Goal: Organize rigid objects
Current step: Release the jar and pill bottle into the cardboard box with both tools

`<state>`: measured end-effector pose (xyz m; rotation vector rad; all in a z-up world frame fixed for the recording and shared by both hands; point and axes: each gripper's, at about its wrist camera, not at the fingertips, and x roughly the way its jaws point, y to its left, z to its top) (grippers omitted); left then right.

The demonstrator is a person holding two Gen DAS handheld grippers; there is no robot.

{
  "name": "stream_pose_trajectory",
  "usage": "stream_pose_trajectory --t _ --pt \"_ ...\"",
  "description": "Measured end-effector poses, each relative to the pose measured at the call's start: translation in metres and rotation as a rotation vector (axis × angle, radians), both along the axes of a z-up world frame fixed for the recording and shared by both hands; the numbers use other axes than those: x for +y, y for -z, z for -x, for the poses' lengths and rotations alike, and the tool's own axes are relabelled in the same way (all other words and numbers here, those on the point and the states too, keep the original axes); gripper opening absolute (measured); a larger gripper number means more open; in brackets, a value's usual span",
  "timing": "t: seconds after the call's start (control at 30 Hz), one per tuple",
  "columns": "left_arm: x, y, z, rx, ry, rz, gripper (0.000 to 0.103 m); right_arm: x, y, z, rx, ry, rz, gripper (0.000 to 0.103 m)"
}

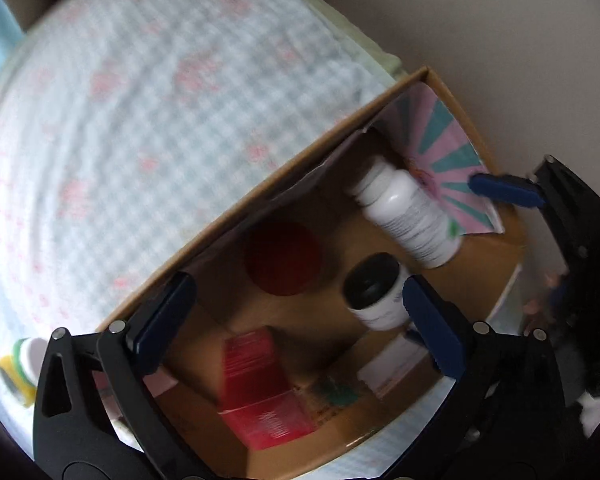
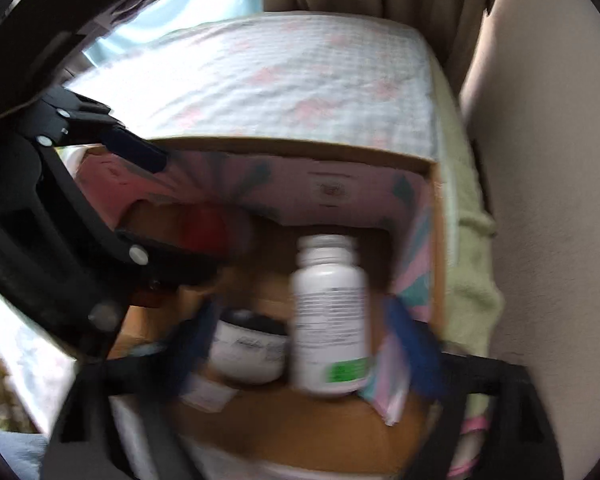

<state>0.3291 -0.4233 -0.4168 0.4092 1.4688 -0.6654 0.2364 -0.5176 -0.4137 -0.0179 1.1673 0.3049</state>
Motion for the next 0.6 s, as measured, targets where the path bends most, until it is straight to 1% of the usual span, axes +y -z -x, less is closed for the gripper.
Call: stream_pose_trajectory --t 0.1,0.37,0.6 --pt "0.008 -0.010 0.006 -0.025 0.002 -0.011 0.103 0.006 -0.005 0.009 -0.020 -0.014 0.020 0.103" --pt "0.017 -0.033 0.014 -0.057 -0.003 -0.010 0.103 -0.001 -0.011 0.017 0.028 0.051 0.020 0.103" --pt "0.020 -0.062 0.026 -0.098 -0.006 0.004 0.103 -0.006 -0.036 0.019 0.020 0.080 0.050 0.103"
